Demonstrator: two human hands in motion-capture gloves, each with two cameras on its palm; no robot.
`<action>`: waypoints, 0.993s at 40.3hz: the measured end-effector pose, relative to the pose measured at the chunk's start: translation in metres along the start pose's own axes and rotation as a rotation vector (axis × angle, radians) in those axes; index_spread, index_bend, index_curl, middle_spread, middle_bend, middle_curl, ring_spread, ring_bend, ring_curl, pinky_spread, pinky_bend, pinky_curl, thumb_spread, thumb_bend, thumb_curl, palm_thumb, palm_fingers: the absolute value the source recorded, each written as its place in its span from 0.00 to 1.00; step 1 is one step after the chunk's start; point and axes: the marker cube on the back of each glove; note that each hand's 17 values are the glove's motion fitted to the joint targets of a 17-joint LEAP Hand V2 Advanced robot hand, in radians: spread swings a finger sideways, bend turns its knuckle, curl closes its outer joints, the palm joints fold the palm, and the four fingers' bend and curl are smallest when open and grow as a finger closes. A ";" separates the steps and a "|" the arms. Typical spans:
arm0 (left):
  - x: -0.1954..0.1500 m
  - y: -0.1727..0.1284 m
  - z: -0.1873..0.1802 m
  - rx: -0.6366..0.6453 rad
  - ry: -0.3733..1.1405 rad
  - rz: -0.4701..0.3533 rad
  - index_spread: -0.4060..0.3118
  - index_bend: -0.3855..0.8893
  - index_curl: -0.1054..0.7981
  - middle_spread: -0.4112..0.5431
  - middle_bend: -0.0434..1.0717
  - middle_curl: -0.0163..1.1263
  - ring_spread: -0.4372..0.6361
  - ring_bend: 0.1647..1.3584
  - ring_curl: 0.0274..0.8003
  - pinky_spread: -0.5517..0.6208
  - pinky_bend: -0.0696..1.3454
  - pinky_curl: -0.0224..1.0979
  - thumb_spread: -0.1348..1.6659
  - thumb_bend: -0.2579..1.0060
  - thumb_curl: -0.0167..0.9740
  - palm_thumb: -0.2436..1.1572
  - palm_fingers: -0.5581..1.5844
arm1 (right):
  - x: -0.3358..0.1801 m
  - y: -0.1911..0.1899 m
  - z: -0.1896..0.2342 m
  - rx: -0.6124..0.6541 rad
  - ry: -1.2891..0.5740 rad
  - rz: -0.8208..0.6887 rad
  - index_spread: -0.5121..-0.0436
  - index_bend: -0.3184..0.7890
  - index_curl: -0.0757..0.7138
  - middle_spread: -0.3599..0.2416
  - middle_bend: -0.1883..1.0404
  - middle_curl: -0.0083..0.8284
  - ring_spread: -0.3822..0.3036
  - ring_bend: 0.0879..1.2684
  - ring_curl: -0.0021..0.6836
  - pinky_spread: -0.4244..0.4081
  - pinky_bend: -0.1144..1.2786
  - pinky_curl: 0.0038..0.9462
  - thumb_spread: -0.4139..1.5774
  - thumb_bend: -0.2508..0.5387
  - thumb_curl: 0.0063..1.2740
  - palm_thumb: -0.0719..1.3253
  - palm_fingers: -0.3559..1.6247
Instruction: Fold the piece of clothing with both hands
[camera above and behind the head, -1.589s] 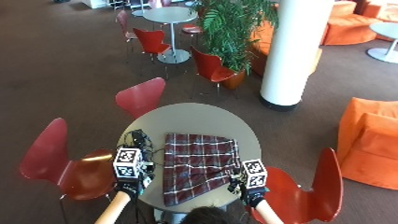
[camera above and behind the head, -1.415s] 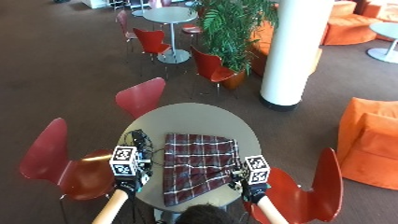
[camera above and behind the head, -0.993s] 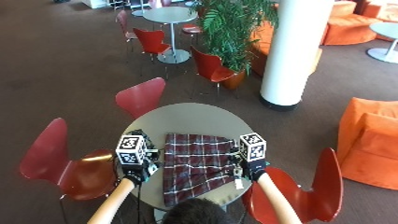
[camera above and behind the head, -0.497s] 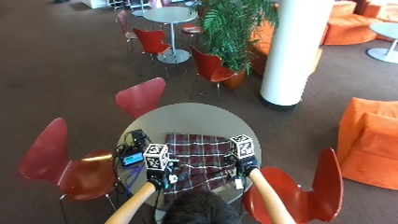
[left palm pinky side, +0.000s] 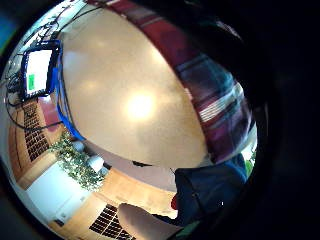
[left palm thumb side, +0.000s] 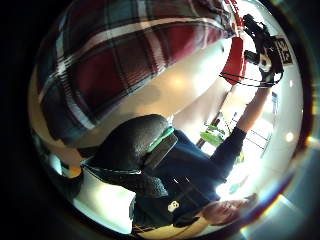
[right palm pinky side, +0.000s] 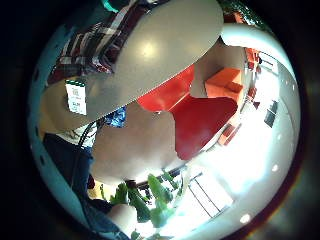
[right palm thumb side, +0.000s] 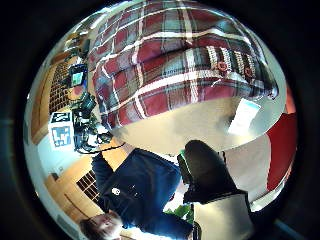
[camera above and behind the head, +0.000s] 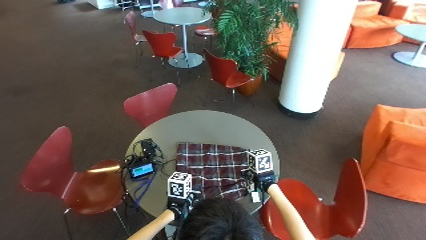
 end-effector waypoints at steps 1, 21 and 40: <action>-0.001 -0.006 0.004 0.023 -0.007 0.026 0.51 0.40 0.40 0.84 0.15 0.17 0.79 0.45 0.35 0.74 0.55 0.37 0.57 0.17 0.30 0.27 0.29 | -0.001 -0.002 0.000 0.027 -0.001 -0.033 0.20 0.39 0.30 0.43 0.32 0.41 0.60 0.36 0.44 0.76 0.54 0.36 0.72 0.29 0.27 0.50 0.22; 0.005 -0.038 -0.022 0.259 -0.350 0.034 0.29 0.44 0.49 0.31 0.34 0.28 0.27 0.32 0.32 0.25 0.55 0.35 0.74 0.34 0.37 0.57 0.78 | 0.008 -0.002 0.010 0.081 0.005 -0.024 0.24 0.40 0.32 0.42 0.33 0.45 0.59 0.36 0.46 0.76 0.52 0.36 0.73 0.29 0.29 0.52 0.24; 0.009 -0.012 -0.168 0.223 -0.230 0.037 0.21 0.42 0.54 0.13 0.39 0.40 0.10 0.31 0.45 0.13 0.52 0.38 0.82 0.36 0.35 0.66 0.83 | -0.006 -0.017 0.014 0.189 0.019 0.039 0.28 0.40 0.34 0.41 0.32 0.46 0.56 0.34 0.48 0.76 0.50 0.36 0.73 0.29 0.30 0.53 0.26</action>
